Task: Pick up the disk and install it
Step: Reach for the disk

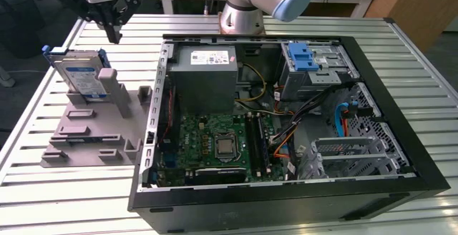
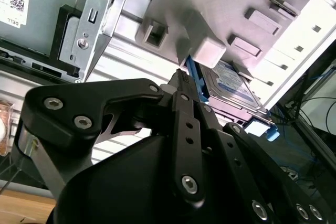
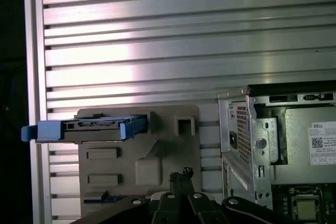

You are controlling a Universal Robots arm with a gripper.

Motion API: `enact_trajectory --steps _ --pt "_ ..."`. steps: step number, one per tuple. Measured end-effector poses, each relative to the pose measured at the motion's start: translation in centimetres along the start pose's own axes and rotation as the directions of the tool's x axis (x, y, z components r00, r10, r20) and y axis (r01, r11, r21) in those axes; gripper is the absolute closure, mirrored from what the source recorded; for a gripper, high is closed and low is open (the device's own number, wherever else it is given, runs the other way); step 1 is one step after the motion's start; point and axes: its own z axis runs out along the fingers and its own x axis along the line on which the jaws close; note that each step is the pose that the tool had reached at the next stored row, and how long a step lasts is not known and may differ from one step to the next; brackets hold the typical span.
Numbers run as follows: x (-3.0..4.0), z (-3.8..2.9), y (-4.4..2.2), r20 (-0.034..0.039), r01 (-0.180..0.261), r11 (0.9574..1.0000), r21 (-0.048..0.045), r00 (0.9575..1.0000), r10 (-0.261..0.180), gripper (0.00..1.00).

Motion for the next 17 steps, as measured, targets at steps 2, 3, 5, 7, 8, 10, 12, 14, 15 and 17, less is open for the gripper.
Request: enact_trajectory --steps 2,3,5,7,8,10,12,14,15,17 --pt "0.12 0.02 0.01 -0.0022 0.0 1.0 0.0002 1.0 0.0 0.89" --pt "0.18 0.03 0.02 -0.0034 0.0 1.0 0.0003 1.0 0.0 0.89" --pt "0.31 0.04 0.03 -0.0054 0.0 1.0 0.0005 1.0 0.0 0.89" --pt "0.42 0.05 0.06 -0.0077 0.0 1.0 0.0008 1.0 0.0 0.89" --pt "0.47 0.06 0.08 -0.0087 0.0 1.0 0.0008 1.0 0.0 0.89" --pt "0.58 0.09 0.11 -0.0109 0.0 1.0 0.001 0.9999 0.001 0.89" --pt "0.74 0.11 0.14 -0.0125 -0.001 1.0 0.001 0.9999 0.001 0.89" --pt "1.08 0.13 0.16 -0.0129 -0.001 1.0 0.001 0.9999 0.001 0.89" --pt "1.33 0.15 0.16 -0.0128 -0.001 1.0 0.001 0.9999 0.001 0.89" --pt "1.98 0.19 0.16 -0.0104 0.0 1.0 0.0009 0.9999 0.0 0.89"
